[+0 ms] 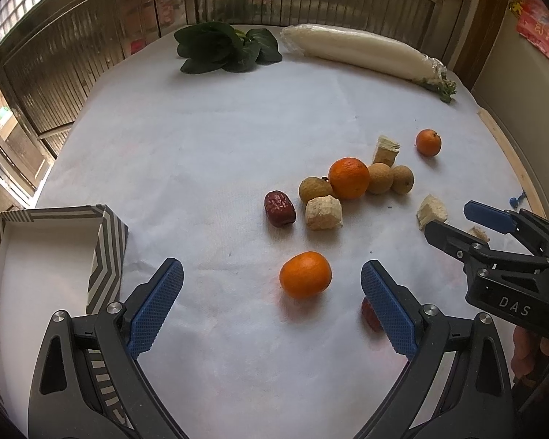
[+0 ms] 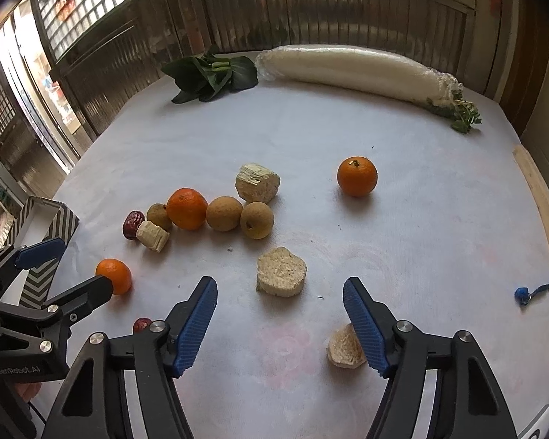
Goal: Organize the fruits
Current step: 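Move left gripper to the orange while right gripper moves to the beige round cake, then close left gripper on the orange while right gripper closes on the beige cake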
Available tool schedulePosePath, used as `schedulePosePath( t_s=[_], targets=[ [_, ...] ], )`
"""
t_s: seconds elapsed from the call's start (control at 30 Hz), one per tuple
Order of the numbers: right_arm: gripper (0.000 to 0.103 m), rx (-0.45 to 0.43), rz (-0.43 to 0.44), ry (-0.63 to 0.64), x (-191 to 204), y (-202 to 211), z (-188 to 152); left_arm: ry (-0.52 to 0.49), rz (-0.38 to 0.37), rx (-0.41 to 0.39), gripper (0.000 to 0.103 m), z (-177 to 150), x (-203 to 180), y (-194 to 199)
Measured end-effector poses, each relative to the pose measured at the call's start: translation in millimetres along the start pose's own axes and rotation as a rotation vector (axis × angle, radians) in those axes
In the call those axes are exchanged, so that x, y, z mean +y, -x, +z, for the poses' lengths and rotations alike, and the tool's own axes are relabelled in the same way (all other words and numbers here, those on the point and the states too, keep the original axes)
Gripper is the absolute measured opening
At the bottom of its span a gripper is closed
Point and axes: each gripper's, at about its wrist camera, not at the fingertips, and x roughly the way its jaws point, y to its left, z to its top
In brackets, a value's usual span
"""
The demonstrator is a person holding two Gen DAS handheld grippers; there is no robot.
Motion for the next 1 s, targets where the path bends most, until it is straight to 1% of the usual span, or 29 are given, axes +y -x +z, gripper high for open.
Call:
schedulePosePath(
  t_s=[0.4,0.5,0.7,0.77,0.8,0.83,0.87,0.93,0.97,1.0],
  targets=[
    [0.069,0.016,-0.001,-0.008,-2,-5,0,-0.004,0.024,0.019,0.099,0,-2,-5],
    [0.068,0.020,-0.002,-0.006,-2,-7,0,-0.007,0.023,0.030,0.094,0,-4,-8],
    [0.066,0.025,-0.003,-0.004,-3,-12,2,-0.013,0.027,0.030,0.094,0,-4,-9],
    [0.064,0.030,-0.005,0.000,-3,-14,2,-0.016,0.026,0.032,0.089,0,-5,-10],
    [0.059,0.036,-0.004,0.002,-3,-16,2,-0.017,0.024,0.038,0.084,-1,-5,-11],
    [0.052,0.042,-0.003,0.005,-3,-18,2,-0.017,0.019,0.044,0.080,-1,-5,-12],
    [0.050,0.047,-0.007,0.009,-3,-20,1,-0.018,0.015,0.049,0.078,-1,-5,-13],
    [0.044,0.041,-0.025,0.028,-2,-21,1,-0.020,0.012,0.056,0.070,-2,-5,-14],
    [0.042,0.042,-0.028,0.036,-1,-21,1,-0.021,0.010,0.060,0.068,-2,-5,-15],
    [0.036,0.042,-0.023,0.043,-1,-20,1,-0.019,-0.001,0.063,0.061,-3,-5,-15]
  ],
)
